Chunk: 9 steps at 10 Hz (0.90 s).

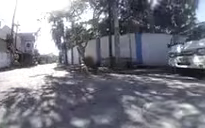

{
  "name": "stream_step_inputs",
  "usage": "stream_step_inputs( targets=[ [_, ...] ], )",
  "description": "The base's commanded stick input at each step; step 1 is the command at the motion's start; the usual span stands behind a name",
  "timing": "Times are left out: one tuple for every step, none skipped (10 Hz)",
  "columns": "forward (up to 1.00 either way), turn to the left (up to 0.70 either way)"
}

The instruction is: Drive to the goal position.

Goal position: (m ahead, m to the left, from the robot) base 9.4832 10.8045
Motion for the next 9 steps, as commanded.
stream_step_inputs(
  targets=[
    [0.0,-0.05],
    [0.0,-0.05],
    [0.0,-0.05],
    [0.0,-0.05],
    [0.0,-0.05],
    [0.0,-0.05],
    [0.0,-0.05],
    [0.0,-0.05],
    [0.0,-0.05]
  ],
)
